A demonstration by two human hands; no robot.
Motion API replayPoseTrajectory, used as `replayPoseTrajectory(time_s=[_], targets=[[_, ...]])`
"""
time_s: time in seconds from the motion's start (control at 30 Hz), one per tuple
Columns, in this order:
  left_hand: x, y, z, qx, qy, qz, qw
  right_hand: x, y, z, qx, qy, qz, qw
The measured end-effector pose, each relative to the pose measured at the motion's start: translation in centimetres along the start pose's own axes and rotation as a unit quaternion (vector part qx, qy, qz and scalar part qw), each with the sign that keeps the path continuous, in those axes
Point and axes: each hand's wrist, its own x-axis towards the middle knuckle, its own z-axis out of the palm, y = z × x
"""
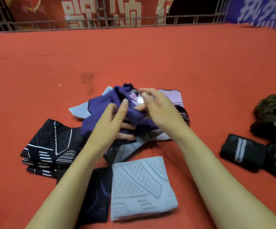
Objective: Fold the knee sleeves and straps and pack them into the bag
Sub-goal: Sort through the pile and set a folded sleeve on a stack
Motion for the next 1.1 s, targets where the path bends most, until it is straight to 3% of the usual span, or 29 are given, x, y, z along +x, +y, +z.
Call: replayPoseTrajectory(time_s=[0.1, 0.23, 0.37, 0.5, 0.67, 0.8, 0.9, 1.0, 1.07, 1.1], targets=[[-1.3, -1.7, -0.4, 0.015, 0.000, 0.028, 0.999, -3.3, 0.6, 1.6, -0.105, -0.061, 0.006, 0.993], [-1.5, -2.7, -0.8, 0.045, 0.007, 0.076, 0.996, -4.6, 1.8, 1.1, -0.182, 0.026, -0.048, 0.982], [-1.3, -2.6, -1.5, 0.072, -0.015, 0.097, 0.993, -5.6, 3.5, 0.3, -0.220, 0.058, -0.082, 0.970], [-1.5, -2.3, -1.1, -0.032, -0.009, 0.056, 0.998, -5.6, 3.9, 0.2, -0.224, 0.050, -0.113, 0.967], [-1.6, -2.0, -0.9, -0.142, -0.081, 0.025, 0.986, -5.9, 1.9, 1.1, -0.166, 0.090, -0.158, 0.969], [-1.7, -1.6, -1.0, -0.297, -0.129, -0.103, 0.941, -5.5, 1.7, 1.0, -0.118, 0.092, 0.008, 0.989], [-1.8, -1.4, -0.9, -0.356, -0.160, -0.120, 0.913, -5.5, 1.7, 1.3, -0.090, 0.095, 0.044, 0.990], [-1.4, -1.8, -1.2, -0.204, -0.138, -0.016, 0.969, -5.4, 1.1, 1.1, -0.035, 0.112, 0.043, 0.992], [-1.0, -1.9, -1.5, -0.119, -0.074, 0.019, 0.990, -5.5, 0.6, 0.6, 0.103, 0.054, 0.085, 0.990], [-1.0, -1.8, -1.5, -0.110, -0.055, 0.016, 0.992, -5.8, 0.1, 0.3, 0.204, -0.008, 0.120, 0.972]])
